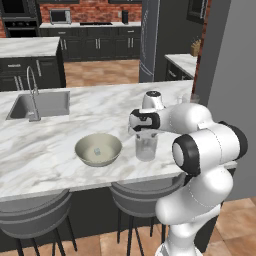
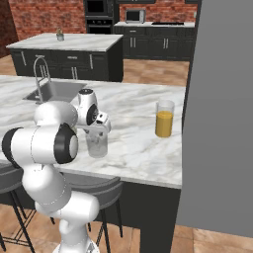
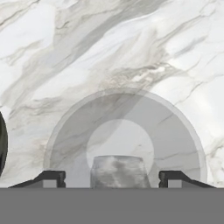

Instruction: There are two ice cubes in the ice bowl. Place both ice cubes in the glass cup.

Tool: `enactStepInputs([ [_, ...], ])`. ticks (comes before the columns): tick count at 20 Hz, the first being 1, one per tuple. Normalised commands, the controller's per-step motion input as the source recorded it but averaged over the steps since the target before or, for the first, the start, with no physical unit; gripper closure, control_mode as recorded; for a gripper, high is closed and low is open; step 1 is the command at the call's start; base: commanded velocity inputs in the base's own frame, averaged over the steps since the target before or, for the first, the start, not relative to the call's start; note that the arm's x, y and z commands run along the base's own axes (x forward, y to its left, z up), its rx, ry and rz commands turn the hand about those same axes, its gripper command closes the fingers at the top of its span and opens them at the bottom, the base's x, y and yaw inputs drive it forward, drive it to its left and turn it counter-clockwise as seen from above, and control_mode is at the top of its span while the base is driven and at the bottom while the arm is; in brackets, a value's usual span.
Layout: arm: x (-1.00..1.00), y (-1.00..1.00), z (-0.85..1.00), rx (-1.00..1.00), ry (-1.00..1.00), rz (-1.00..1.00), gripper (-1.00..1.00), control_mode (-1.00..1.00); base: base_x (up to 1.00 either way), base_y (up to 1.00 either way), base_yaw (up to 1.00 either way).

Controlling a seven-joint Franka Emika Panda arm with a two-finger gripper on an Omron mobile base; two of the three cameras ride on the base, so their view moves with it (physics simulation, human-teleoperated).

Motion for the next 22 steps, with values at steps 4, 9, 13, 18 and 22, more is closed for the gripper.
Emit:
enactStepInputs([
  [4,0.04,0.00,0.01,0.00,0.00,0.00,-1.00,-1.00,0.00,0.00,0.00],
  [9,0.01,0.00,0.17,0.00,-0.05,0.00,-1.00,-1.00,0.00,0.00,0.00],
  [13,-0.60,0.48,0.20,0.01,-0.08,0.00,-1.00,-1.00,0.00,0.00,0.00],
  [18,-0.31,0.77,0.04,0.07,-0.02,0.00,-1.00,-1.00,0.00,0.00,0.00],
  [22,-0.01,0.71,0.00,0.16,-0.01,0.00,-1.00,-1.00,0.00,0.00,0.00],
])
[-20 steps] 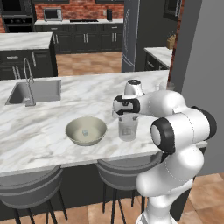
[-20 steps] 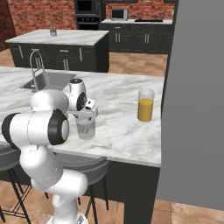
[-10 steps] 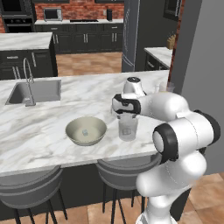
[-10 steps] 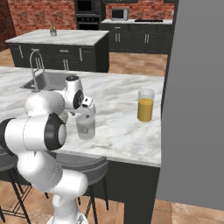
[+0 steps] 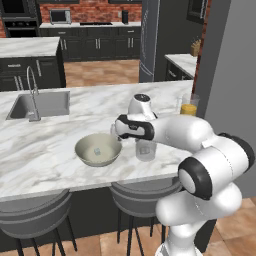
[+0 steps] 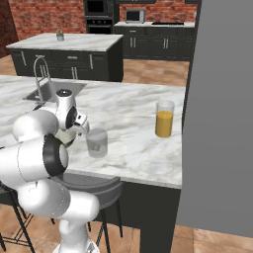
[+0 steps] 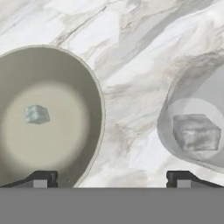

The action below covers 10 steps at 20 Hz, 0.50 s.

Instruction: There are two ice cubes in the ice bowl. Place both ice cubes in the glass cup.

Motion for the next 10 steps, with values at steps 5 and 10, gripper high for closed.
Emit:
enactStepInputs([
  [5,0.00,0.72,0.00,0.10,-0.03,0.00,-1.00,-1.00,0.00,0.00,0.00],
  [10,0.00,0.81,0.00,0.00,-0.01,0.00,-1.00,-1.00,0.00,0.00,0.00],
])
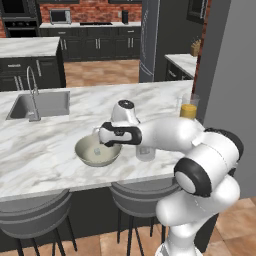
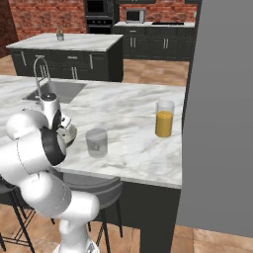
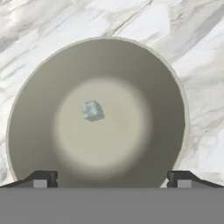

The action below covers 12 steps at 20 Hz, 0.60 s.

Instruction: There are two ice cubes in the ice bowl. Place both ice cubes in the glass cup.

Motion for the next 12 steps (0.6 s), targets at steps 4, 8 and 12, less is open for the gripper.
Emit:
enactStepInputs([
  [4,0.03,0.53,-0.03,-0.06,0.00,0.01,-1.00,-1.00,0.00,0.00,0.00],
  [8,0.14,0.22,-0.20,-0.11,0.00,0.04,-1.00,-1.00,0.00,0.00,0.00],
  [12,0.17,0.07,-0.29,-0.14,0.00,0.04,-1.00,-1.00,0.00,0.00,0.00],
])
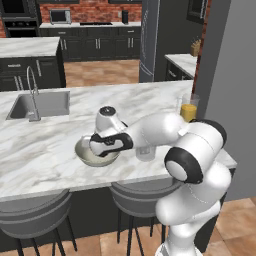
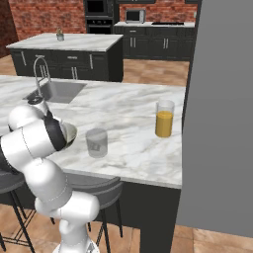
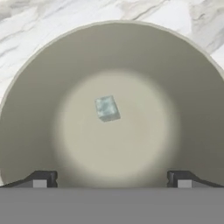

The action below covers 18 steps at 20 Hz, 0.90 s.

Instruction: There are two ice cubes in the ice bowl. Place both ice cubes in the glass cup.

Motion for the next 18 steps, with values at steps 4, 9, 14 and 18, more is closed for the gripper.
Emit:
enactStepInputs([
  [4,0.17,0.01,-0.23,-0.03,0.00,0.03,-1.00,-1.00,0.00,0.00,0.00],
  [9,0.19,0.00,-0.13,0.00,-0.04,0.00,-1.00,-1.00,0.00,0.00,0.00],
  [14,0.22,0.00,-0.17,0.00,-0.03,0.00,-1.00,-1.00,0.00,0.00,0.00],
  [18,0.18,0.00,-0.13,0.00,0.00,0.00,-1.00,-1.00,0.00,0.00,0.00],
])
